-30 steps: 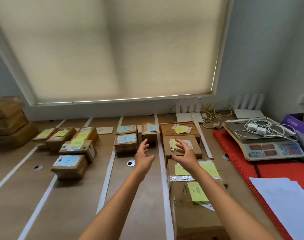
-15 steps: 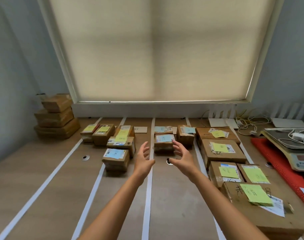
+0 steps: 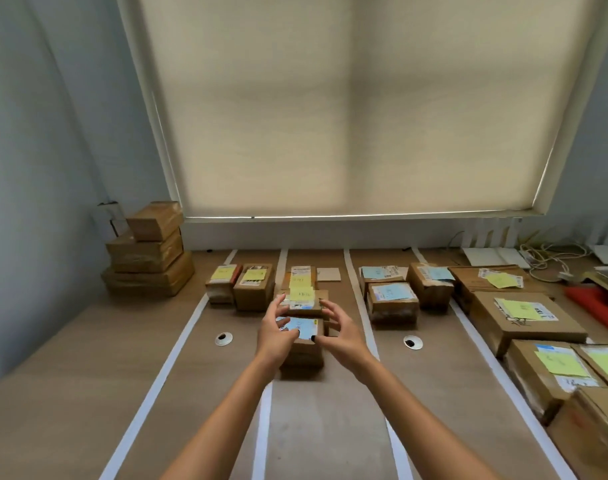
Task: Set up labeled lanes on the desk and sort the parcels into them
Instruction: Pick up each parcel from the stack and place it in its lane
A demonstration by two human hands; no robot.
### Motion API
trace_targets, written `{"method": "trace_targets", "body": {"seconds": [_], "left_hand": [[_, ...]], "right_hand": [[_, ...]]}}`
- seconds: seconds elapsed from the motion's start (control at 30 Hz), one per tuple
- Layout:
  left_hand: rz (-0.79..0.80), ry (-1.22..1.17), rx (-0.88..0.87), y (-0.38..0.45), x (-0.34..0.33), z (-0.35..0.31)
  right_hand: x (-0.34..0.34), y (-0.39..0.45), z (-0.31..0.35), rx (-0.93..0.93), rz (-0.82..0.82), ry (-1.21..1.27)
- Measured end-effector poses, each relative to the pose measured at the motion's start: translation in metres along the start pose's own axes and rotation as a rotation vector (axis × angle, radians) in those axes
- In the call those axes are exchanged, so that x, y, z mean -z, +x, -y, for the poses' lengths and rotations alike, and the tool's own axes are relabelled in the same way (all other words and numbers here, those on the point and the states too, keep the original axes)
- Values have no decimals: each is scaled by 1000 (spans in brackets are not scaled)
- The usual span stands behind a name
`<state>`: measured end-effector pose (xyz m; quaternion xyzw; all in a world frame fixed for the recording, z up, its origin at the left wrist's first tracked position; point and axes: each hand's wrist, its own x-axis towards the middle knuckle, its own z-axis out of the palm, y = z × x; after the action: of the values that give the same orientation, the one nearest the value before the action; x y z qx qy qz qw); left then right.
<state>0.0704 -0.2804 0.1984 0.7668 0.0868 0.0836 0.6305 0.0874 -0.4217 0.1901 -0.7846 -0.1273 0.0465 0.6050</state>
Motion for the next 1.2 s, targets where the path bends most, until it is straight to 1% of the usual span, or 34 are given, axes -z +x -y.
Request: {"method": "trace_targets", "body": {"seconds": [0.1,0.27,0.37,0.6,0.7,0.83,1.1,1.2], "left_hand": [[19,22,-19,16,62,4],[36,74,-39,41,138,12],[47,56,-36,54,166,17],[33,52,-41,82,212,23],[13,44,-45,97,232,28],[-18,32,-24,122,265,40],[-56,82,-27,197,364,62],[-30,103,-21,232,409,69]], "right_hand": [[-57,20,17,-29,-49,74],[-127,44,49,-29,-103,54],[-154,57,62,-12,-99,31],[-194,90,71,0,-85,20],[-212,109,76,20,-42,3],[-242,140,80,-6,16,33],[-341,214,89,-26,34,53],[-388,247,101,-38,10,67]]}}
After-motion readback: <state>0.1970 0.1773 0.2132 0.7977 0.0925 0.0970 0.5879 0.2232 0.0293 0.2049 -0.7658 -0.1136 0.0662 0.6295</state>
